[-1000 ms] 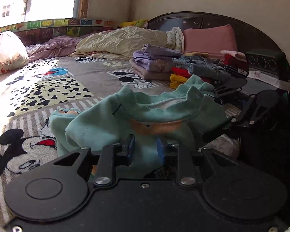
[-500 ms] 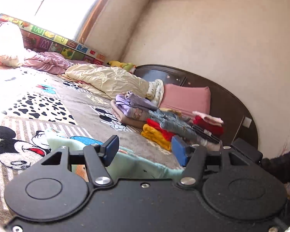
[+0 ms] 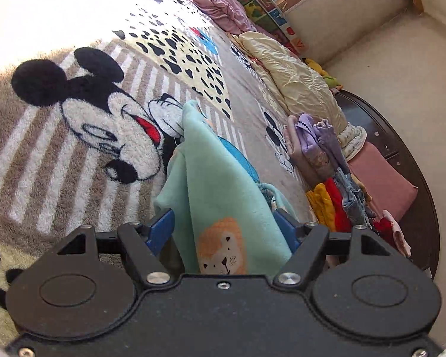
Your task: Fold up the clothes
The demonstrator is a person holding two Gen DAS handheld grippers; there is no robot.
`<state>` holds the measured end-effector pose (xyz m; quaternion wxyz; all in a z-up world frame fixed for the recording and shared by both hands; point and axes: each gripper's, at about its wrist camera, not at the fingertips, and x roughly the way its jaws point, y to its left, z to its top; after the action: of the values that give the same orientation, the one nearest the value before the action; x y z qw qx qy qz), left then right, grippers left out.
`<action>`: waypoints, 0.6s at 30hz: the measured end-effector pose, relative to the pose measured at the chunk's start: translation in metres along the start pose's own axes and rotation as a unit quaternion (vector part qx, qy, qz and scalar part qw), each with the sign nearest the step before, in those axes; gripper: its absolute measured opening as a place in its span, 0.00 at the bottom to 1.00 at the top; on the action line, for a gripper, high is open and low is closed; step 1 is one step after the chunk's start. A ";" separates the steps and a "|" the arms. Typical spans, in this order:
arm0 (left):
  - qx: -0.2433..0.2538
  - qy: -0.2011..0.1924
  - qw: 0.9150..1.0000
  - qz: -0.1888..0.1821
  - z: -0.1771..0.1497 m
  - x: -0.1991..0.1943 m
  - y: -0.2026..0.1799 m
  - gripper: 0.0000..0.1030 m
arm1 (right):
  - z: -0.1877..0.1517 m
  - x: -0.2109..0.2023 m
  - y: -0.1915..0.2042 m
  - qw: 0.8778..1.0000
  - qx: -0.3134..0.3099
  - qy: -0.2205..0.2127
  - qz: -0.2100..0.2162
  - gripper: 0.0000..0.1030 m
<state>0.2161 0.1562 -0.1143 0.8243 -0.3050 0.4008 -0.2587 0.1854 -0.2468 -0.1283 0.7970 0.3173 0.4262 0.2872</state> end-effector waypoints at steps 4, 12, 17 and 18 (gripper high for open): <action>0.006 0.044 0.999 0.006 -0.011 0.025 0.000 0.70 | -0.001 0.043 -0.012 0.999 0.033 0.009 0.025 0.77; 0.055 0.020 0.998 -0.023 -0.008 0.053 -0.014 0.41 | 0.023 0.062 0.004 0.996 -0.017 -0.041 0.082 0.70; 0.129 -0.090 0.985 -0.068 0.016 0.047 -0.046 0.37 | 0.077 0.041 0.037 0.982 -0.114 -0.125 0.090 0.70; 0.148 -0.120 0.979 -0.074 0.019 0.045 -0.053 0.38 | 0.087 0.037 0.045 0.977 -0.139 -0.140 0.085 0.70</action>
<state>0.2468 0.0952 -0.0898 0.8810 -0.2375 0.2324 -0.3369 0.2692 -0.2138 -0.0755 0.8577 0.2756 0.2376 0.3631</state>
